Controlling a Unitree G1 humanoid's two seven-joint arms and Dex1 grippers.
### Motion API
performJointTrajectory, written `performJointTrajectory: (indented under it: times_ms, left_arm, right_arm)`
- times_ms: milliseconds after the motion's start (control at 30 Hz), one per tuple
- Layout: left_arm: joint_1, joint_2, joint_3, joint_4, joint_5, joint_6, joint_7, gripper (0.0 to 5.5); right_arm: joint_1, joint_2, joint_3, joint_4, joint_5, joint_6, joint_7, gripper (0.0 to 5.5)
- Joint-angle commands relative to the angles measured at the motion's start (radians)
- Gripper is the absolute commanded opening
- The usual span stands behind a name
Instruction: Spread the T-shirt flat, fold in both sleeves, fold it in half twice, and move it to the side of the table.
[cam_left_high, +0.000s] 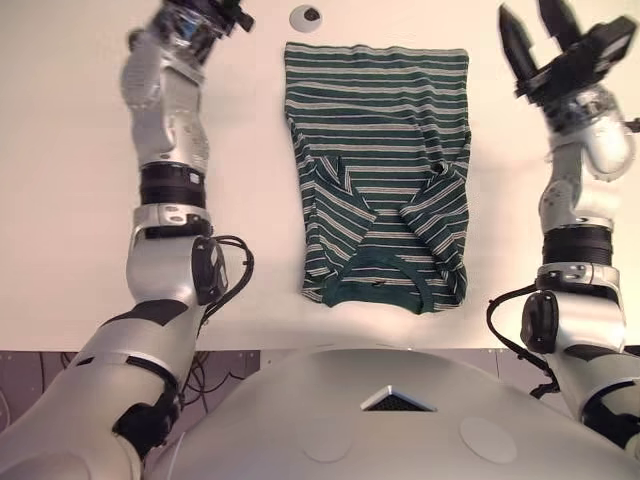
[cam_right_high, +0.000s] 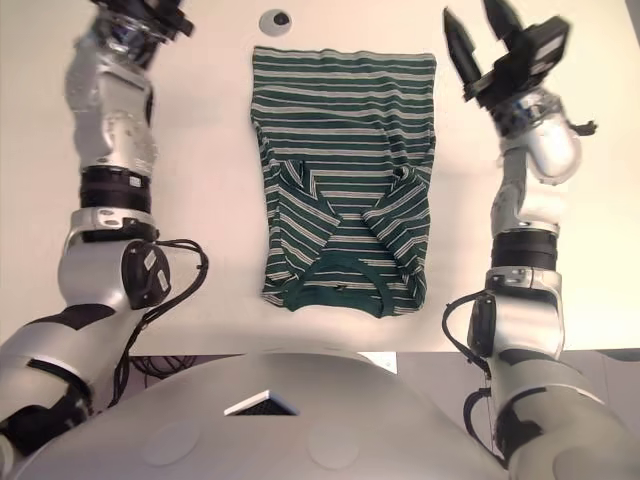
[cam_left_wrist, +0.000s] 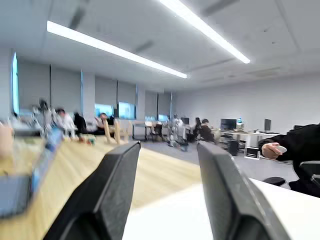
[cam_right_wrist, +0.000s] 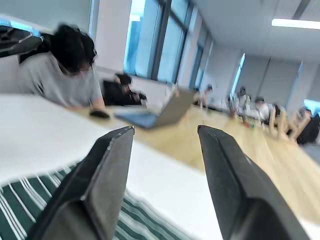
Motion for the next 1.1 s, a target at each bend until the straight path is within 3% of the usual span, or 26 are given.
performJointTrajectory:
  times_ms: [33, 67, 133, 233, 467, 633, 867, 933, 1100]
  left_arm:
    - [0.412, 0.225, -0.050, -0.408, 0.127, -0.150, -0.181, 2.08]
    - [0.599, 0.294, -0.082, -0.517, 0.161, -0.186, -0.251, 2.08]
    - [0.866, 0.394, -0.159, -0.651, 0.236, -0.238, -0.338, 2.59]
    - [1.024, 0.482, -0.248, -0.635, 0.411, -0.370, -0.356, 3.11]
    - [0.985, 0.491, -0.381, -0.462, 0.628, -0.559, -0.220, 3.38]
    - [0.949, 0.473, -0.463, -0.370, 0.749, -0.685, -0.093, 3.38]
    - [0.908, 0.478, -0.554, -0.401, 0.763, -0.688, -0.014, 3.38]
    - [0.895, 0.479, -0.577, -0.410, 0.751, -0.672, -0.009, 3.41]
    - [0.880, 0.500, -0.642, -0.402, 0.739, -0.662, -0.011, 2.57]
  right_arm:
    - [0.323, -0.165, -0.110, -0.180, 0.060, -0.085, 0.214, 2.33]
    - [0.501, -0.253, -0.123, -0.222, 0.052, -0.109, 0.345, 2.33]
    - [0.745, -0.353, -0.112, -0.293, 0.005, -0.141, 0.483, 2.38]
    - [0.834, -0.401, -0.082, -0.256, -0.269, -0.392, 0.448, 2.91]
    - [0.884, -0.439, 0.025, -0.233, -0.553, -0.519, 0.315, 3.10]
    - [0.902, -0.456, 0.111, -0.251, -0.595, -0.522, 0.256, 3.10]
    - [0.896, -0.482, 0.207, -0.275, -0.614, -0.535, 0.209, 3.10]
    - [0.884, -0.483, 0.232, -0.285, -0.622, -0.537, 0.188, 2.71]
    - [0.862, -0.507, 0.285, -0.292, -0.629, -0.531, 0.153, 1.67]
